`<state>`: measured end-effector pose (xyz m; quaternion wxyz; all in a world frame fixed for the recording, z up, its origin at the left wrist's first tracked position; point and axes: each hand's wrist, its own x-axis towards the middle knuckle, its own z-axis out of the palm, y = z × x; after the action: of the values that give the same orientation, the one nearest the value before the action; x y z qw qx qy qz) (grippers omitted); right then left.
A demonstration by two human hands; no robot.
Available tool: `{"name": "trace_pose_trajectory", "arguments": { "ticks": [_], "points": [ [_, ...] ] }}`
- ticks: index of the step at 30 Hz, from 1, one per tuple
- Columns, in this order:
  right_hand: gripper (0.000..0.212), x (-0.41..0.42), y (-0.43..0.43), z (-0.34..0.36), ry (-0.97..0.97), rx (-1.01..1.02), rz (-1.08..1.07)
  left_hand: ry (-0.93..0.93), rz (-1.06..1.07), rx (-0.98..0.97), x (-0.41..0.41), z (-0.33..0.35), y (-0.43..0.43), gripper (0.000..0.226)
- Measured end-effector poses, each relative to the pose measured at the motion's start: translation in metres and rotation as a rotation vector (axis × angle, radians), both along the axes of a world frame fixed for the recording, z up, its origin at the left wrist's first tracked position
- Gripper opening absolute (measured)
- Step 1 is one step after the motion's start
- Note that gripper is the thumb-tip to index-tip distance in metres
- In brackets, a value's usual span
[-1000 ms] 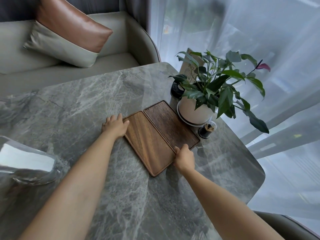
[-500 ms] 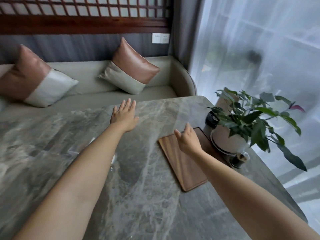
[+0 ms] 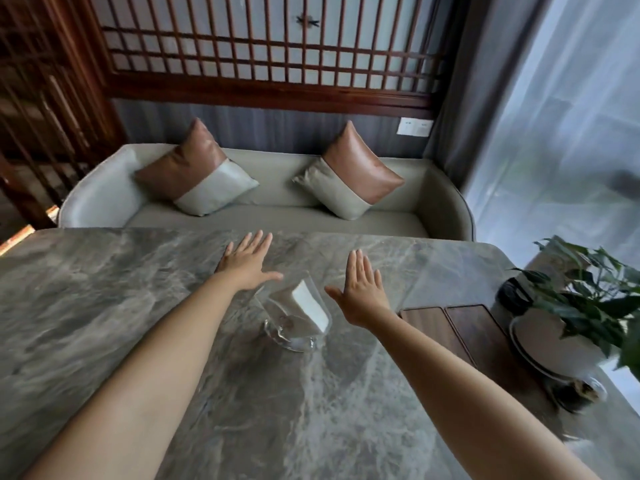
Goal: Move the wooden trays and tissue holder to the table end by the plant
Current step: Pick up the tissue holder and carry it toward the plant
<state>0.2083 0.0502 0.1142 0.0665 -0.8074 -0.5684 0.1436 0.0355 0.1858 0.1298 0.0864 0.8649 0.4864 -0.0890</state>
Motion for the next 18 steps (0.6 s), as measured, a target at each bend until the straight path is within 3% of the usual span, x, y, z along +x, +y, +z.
{"name": "trace_pose_trajectory", "arguments": {
  "ticks": [4, 8, 14, 18],
  "points": [
    [0.083, -0.018, 0.010, -0.019, 0.042, -0.072, 0.029, 0.016, -0.036, -0.060, -0.016, -0.025, 0.006, 0.117],
    [0.089, -0.029, 0.015, -0.039, 0.056, -0.142, 0.049, 0.004, -0.052, -0.132, -0.015, -0.041, 0.015, 0.124],
    [0.097, -0.033, 0.020, -0.058, 0.164, -0.160, -0.040, -0.061, -0.069, -0.255, 0.006, -0.069, 0.026, 0.119],
    [0.090, -0.036, 0.021, -0.063, 0.279, -0.152, -0.107, -0.101, -0.058, -0.272, 0.019, -0.085, 0.024, 0.101]
  ]
}}
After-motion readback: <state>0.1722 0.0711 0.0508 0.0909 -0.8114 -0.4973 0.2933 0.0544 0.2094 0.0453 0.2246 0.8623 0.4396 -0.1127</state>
